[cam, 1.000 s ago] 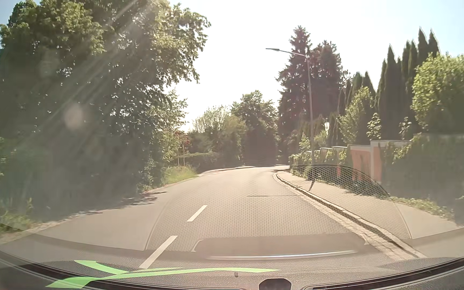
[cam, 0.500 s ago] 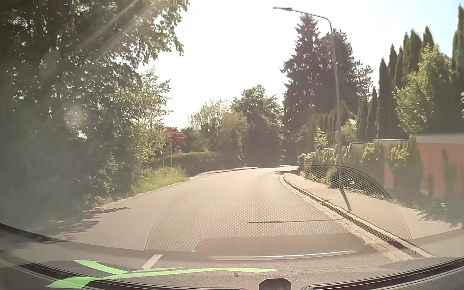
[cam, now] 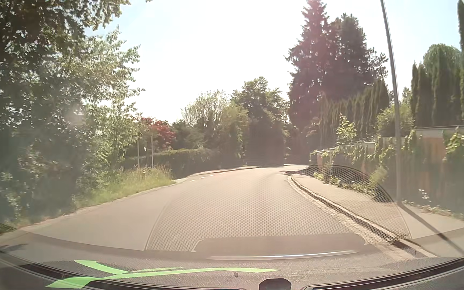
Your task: Follow the waypoints while adhering to traffic rules and regulations
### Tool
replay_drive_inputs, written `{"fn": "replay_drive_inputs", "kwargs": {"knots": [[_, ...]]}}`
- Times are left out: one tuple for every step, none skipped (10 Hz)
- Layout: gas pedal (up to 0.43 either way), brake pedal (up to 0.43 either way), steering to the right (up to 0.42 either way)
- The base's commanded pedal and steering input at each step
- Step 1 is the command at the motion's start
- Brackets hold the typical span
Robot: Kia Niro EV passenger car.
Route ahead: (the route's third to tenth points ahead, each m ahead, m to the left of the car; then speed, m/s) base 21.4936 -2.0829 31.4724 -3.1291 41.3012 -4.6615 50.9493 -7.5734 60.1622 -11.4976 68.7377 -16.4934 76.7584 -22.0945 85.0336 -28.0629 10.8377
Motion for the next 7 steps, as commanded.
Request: {"fn": "replay_drive_inputs", "kwargs": {"knots": [[0.0,0.0,-0.005],[0.0,0.0,-0.003],[0.0,0.0,-0.002],[0.0,0.0,-0.001],[0.047,0.0,0.0],[0.067,0.0,0.003],[0.067,0.0,0.008]]}}
